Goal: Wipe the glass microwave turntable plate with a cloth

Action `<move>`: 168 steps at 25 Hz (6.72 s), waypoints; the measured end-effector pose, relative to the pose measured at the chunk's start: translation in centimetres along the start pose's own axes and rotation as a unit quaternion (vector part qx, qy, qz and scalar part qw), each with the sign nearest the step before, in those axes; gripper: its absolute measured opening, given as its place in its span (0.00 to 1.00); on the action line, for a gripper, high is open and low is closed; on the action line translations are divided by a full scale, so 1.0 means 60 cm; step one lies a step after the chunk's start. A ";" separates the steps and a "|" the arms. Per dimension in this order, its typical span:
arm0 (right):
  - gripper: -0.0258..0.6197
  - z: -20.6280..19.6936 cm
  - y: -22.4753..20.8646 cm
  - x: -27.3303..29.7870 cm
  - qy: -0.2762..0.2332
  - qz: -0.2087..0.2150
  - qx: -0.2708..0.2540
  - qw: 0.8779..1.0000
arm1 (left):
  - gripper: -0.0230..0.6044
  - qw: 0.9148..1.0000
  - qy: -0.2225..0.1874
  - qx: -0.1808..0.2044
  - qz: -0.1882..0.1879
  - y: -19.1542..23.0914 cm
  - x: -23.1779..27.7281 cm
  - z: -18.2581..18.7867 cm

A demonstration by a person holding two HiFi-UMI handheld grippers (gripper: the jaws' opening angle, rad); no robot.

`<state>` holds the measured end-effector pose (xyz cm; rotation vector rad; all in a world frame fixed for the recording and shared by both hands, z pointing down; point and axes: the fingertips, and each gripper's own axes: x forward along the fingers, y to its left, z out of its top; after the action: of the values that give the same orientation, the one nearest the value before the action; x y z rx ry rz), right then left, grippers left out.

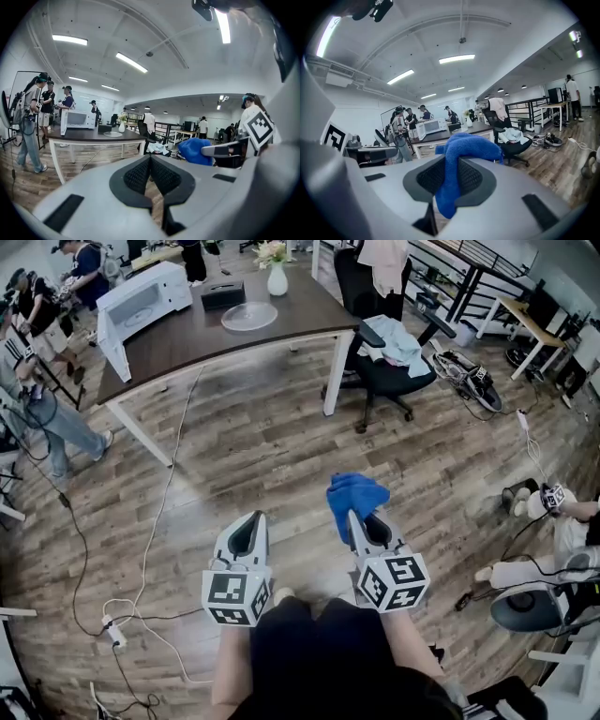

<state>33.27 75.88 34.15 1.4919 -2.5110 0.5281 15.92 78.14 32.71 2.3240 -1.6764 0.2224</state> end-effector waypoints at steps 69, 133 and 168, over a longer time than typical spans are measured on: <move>0.11 0.194 -0.172 0.683 0.060 0.049 0.001 0.997 | 0.04 0.997 0.011 -0.022 0.072 0.369 0.560 0.159; 0.12 0.446 -0.270 1.538 0.161 0.157 0.001 0.974 | 0.04 0.966 0.190 -0.075 0.161 0.924 1.199 0.248; 0.11 0.418 -0.198 1.580 0.192 0.107 -0.002 0.976 | 0.04 0.879 0.430 0.206 -0.012 0.940 1.236 0.140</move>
<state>-1.37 -16.05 44.23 1.0033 -2.3657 0.7631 -14.01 -8.30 52.29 1.9711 -1.1880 1.4793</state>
